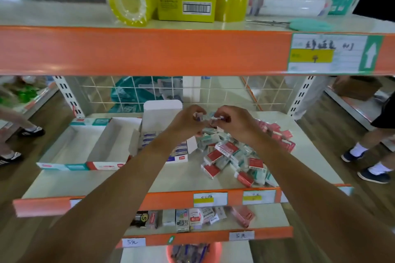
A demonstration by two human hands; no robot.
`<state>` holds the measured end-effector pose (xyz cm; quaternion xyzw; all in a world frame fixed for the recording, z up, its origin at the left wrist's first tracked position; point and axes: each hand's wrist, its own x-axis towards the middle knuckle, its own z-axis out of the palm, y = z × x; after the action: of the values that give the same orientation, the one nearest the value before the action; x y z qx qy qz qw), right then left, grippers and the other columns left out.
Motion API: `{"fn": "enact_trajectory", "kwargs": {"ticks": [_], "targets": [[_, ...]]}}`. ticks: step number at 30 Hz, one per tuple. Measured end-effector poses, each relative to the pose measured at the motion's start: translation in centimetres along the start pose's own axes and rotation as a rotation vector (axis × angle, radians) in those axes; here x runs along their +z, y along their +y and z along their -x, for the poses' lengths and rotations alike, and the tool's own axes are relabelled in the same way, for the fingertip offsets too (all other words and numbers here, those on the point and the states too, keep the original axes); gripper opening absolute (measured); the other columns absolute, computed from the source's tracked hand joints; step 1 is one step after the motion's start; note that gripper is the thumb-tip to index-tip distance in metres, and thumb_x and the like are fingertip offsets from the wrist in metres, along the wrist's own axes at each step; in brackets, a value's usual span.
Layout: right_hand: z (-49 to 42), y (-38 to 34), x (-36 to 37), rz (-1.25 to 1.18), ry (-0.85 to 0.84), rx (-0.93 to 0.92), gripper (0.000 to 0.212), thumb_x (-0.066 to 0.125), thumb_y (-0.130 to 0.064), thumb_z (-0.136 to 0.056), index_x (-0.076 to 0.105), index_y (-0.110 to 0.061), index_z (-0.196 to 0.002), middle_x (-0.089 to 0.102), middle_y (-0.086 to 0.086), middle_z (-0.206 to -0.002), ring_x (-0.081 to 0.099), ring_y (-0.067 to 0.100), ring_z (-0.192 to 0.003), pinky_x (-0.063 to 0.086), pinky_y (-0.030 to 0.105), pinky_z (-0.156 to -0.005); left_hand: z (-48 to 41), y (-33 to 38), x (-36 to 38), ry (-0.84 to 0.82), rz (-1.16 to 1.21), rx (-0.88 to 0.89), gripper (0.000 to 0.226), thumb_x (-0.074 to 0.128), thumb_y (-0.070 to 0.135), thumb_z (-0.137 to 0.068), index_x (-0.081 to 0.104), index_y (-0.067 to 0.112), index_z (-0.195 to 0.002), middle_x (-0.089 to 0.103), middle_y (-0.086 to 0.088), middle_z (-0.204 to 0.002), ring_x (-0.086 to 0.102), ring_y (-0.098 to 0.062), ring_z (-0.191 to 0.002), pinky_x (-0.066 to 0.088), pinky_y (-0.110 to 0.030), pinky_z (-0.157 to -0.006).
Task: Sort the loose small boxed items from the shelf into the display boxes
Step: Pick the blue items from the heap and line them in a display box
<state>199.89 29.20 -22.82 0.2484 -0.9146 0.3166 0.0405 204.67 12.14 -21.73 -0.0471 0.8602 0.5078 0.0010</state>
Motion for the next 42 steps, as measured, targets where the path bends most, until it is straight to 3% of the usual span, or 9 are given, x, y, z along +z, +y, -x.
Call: {"fn": "enact_trajectory", "kwargs": {"ticks": [3, 7, 9, 14, 18, 22, 24, 31, 42], "targets": [[-0.4, -1.8, 1.2, -0.113, -0.022, 0.052, 0.016, 0.070, -0.020, -0.087, 0.066, -0.016, -0.102, 0.065, -0.001, -0.091, 0.060, 0.013, -0.076, 0.042, 0.022, -0.066, 0.9, -1.0, -2.1, 0.062, -0.018, -0.053, 0.022, 0.066, 0.000, -0.077, 0.057, 0.012, -0.093, 0.065, -0.014, -0.090, 0.069, -0.029, -0.078, 0.060, -0.037, -0.070], [-0.6, -4.2, 3.0, -0.193, -0.079, 0.066, 0.014, 0.065, -0.009, -0.087, 0.065, -0.016, -0.099, 0.066, 0.001, -0.087, 0.063, 0.017, -0.077, 0.050, 0.024, -0.066, 1.9, -2.4, -4.8, 0.073, -0.070, -0.102, 0.017, 0.071, 0.006, -0.080, 0.058, 0.016, -0.081, 0.067, -0.011, -0.080, 0.066, -0.019, -0.065, 0.059, -0.028, -0.063], [-0.8, -5.2, 4.0, -0.195, -0.114, 0.071, 0.014, 0.068, -0.007, -0.084, 0.066, -0.014, -0.096, 0.068, 0.003, -0.090, 0.065, 0.021, -0.083, 0.054, 0.031, -0.074, 2.3, -3.2, -6.1, 0.079, -0.098, -0.110, 0.014, 0.068, 0.004, -0.083, 0.062, 0.017, -0.083, 0.068, -0.009, -0.086, 0.066, -0.014, -0.066, 0.053, -0.017, -0.054], [-1.0, -7.1, 6.0, -0.122, -0.189, 0.053, 0.028, 0.074, -0.015, -0.081, 0.066, -0.018, -0.107, 0.064, -0.004, -0.097, 0.062, 0.013, -0.089, 0.045, 0.023, -0.074, 4.0, -5.0, -8.6, 0.028, -0.285, -0.087, 0.022, 0.075, 0.008, -0.076, 0.065, 0.021, -0.091, 0.063, 0.005, -0.093, 0.059, -0.008, -0.076, 0.045, -0.012, -0.058], [-0.9, -8.5, 6.8, -0.064, -0.224, 0.040, 0.030, 0.076, -0.020, -0.079, 0.064, -0.020, -0.107, 0.065, -0.003, -0.101, 0.062, 0.015, -0.090, 0.052, 0.031, -0.079, 5.1, -6.2, -9.4, 0.002, -0.363, -0.079, 0.020, 0.073, 0.011, -0.079, 0.061, 0.016, -0.093, 0.065, 0.000, -0.098, 0.065, -0.015, -0.084, 0.057, -0.024, -0.071], [-0.5, -9.4, 7.2, 0.017, -0.257, -0.020, 0.023, 0.072, -0.019, -0.082, 0.064, -0.019, -0.104, 0.065, -0.003, -0.095, 0.057, 0.010, -0.078, 0.039, 0.006, -0.056, 6.0, -6.9, -10.0, 0.003, -0.504, -0.041, 0.023, 0.075, 0.024, -0.078, 0.062, 0.015, -0.094, 0.066, 0.001, -0.100, 0.062, -0.011, -0.077, 0.048, -0.013, -0.057], [-0.3, -9.7, 7.3, 0.053, -0.277, -0.036, 0.025, 0.072, -0.021, -0.082, 0.064, -0.018, -0.105, 0.063, -0.006, -0.091, 0.056, 0.008, -0.077, 0.036, 0.005, -0.051, 6.3, -7.2, -10.1, 0.003, -0.556, -0.022, 0.025, 0.074, 0.026, -0.079, 0.063, 0.015, -0.098, 0.066, 0.001, -0.106, 0.060, -0.011, -0.080, 0.043, -0.010, -0.056], [0.0, -9.6, 7.5, 0.052, -0.313, -0.050, 0.023, 0.075, -0.023, -0.079, 0.064, -0.019, -0.099, 0.064, -0.007, -0.090, 0.057, 0.003, -0.073, 0.041, 0.009, -0.058, 6.8, -7.6, -9.9, 0.049, -0.733, 0.035, 0.033, 0.070, 0.036, -0.084, 0.066, 0.016, -0.110, 0.063, -0.002, -0.121, 0.061, -0.019, -0.100, 0.049, -0.025, -0.088], [0.2, -9.8, 8.1, 0.095, -0.327, -0.091, 0.021, 0.075, -0.021, -0.081, 0.065, -0.015, -0.098, 0.059, -0.004, -0.095, 0.057, 0.013, -0.084, 0.043, 0.017, -0.065, 6.8, -8.0, -9.9, 0.037, -0.813, 0.032, 0.025, 0.062, 0.031, -0.090, 0.062, 0.020, -0.113, 0.062, -0.002, -0.123, 0.061, -0.019, -0.100, 0.049, -0.028, -0.089]]}}
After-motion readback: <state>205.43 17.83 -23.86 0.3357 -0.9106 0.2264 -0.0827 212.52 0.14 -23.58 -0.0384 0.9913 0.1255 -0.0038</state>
